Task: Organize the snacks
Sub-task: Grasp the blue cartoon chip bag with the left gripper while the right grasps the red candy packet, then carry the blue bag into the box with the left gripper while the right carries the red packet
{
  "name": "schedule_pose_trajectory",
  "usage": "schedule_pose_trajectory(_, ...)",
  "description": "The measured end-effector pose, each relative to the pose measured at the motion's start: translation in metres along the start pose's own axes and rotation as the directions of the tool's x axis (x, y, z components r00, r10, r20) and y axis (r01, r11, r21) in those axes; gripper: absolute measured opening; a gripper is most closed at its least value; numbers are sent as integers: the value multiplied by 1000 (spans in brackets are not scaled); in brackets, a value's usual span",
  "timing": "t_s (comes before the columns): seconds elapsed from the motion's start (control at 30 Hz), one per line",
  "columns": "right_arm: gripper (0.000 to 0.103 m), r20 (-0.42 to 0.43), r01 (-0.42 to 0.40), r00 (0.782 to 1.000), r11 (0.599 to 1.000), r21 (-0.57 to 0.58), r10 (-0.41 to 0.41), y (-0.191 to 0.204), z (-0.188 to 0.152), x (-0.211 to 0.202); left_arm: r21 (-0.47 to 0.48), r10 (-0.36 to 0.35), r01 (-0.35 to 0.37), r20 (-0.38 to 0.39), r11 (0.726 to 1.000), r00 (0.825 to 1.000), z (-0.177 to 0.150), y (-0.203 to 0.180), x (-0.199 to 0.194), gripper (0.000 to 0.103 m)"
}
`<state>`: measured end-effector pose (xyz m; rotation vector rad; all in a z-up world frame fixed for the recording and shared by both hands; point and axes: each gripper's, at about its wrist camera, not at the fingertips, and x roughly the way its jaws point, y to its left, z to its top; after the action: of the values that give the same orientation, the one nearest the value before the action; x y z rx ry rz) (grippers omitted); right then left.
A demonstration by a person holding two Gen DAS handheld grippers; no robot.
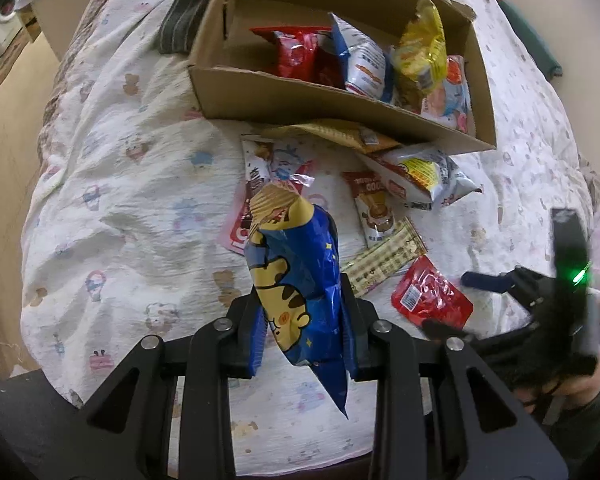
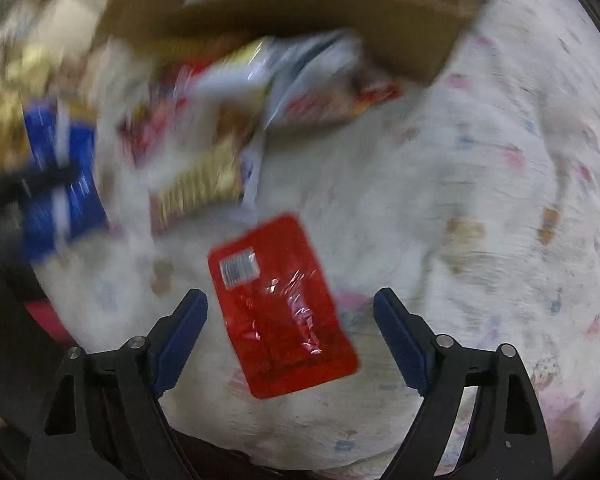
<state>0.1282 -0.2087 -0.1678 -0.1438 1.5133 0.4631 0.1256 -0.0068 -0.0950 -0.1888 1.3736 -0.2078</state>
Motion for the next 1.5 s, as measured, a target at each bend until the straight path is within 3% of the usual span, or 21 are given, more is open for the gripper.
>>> schedule_pose_trajectory(0.1,92,-33,57,998,996,-63,-59,11,0,11,18,7,-7,19,1000,1000,-2,2,-5,27)
schedule_pose_trajectory(0.3,95,-77,42,996,999,-22,-43,3,10,26,68,56,-59,45,996,997,-4,-4,-5,27)
schedule_pose_trajectory(0.47,94,-77,94,992,993,-78,-100,13,11,33,64,55,-57,39,996,998,-2,-3,-5,27)
schedule_pose_trajectory(0.63,64,-42,73,996,994,-84,-77,25,2,23,71,57,-61,49,996,997,-3,-6,-5,27)
schedule_pose_trajectory(0.8,50,0,37,999,999,-38,-37,15,-4,7,54,65,-67,49,996,997,-2,-2,-3,27)
schedule_pose_trajectory(1.17,48,159,-73,985,995,73,61,-21,-31,-50,41,94,-97,70,994,993,0,-1,-4,27)
schedule_pose_trajectory(1.3,48,253,-125,963,987,100,96,-31,-34,-80,44,113,-117,79,992,990,0,0,-4,27)
schedule_pose_trajectory(1.5,48,456,-243,871,967,72,185,-46,-29,-135,36,137,-142,106,989,985,2,3,-8,27)
